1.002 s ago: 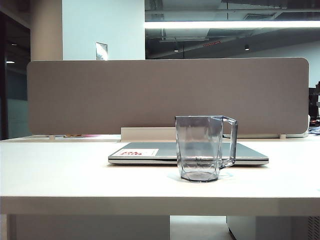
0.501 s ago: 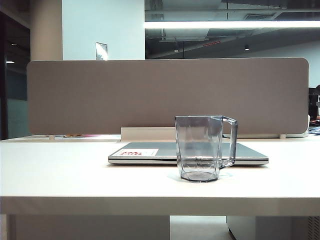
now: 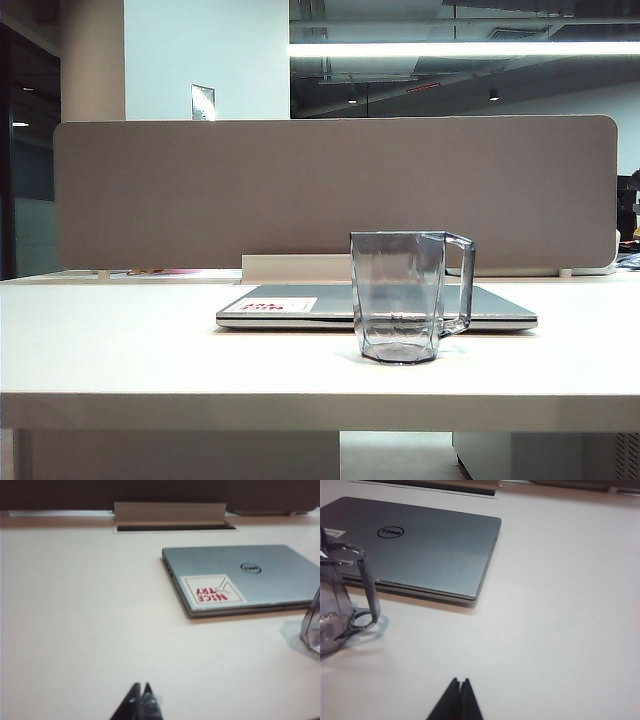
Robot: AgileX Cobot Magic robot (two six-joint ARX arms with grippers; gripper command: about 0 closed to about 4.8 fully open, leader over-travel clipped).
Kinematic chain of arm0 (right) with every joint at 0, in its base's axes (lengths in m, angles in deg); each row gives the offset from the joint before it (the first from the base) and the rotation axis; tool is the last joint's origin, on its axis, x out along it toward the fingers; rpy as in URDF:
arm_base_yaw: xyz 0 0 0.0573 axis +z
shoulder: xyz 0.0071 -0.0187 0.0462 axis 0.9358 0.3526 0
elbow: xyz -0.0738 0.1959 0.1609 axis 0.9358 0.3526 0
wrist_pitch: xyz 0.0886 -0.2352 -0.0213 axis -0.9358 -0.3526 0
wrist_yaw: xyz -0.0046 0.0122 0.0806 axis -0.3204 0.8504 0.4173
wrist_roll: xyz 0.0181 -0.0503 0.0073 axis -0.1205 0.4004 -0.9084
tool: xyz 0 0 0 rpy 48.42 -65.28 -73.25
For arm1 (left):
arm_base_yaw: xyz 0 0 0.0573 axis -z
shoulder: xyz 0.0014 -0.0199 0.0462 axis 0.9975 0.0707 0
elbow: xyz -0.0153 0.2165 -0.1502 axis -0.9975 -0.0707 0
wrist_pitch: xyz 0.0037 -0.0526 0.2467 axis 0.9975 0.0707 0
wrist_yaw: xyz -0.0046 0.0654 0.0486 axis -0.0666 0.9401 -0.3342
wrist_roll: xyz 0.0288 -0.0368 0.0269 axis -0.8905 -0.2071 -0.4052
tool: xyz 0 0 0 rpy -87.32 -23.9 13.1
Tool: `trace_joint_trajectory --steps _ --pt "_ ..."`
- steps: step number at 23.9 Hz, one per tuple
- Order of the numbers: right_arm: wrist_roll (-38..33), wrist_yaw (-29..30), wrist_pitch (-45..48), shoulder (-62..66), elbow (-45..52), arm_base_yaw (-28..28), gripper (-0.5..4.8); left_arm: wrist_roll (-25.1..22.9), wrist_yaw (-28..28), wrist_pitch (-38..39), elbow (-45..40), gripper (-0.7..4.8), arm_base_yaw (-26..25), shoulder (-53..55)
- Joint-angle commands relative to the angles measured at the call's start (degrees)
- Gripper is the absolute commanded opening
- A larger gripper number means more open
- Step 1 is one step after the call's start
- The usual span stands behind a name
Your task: Pick up the water cup and place it on the side of the laptop close to you.
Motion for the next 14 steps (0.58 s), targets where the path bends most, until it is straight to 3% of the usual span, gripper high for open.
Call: trace_joint_trajectory --steps 1,14 --pt "-0.04 0.09 0.57 0.04 -0.22 -0.02 -0.05 -2.01 0.02 -2.47 0.11 -0.04 -0.07 -0.13" --pt "-0.04 -0.07 0.55 0.04 -0.22 -0.02 -0.05 -3.02 -6.71 -7.74 -2.45 -0.04 -13.97 -0.76"
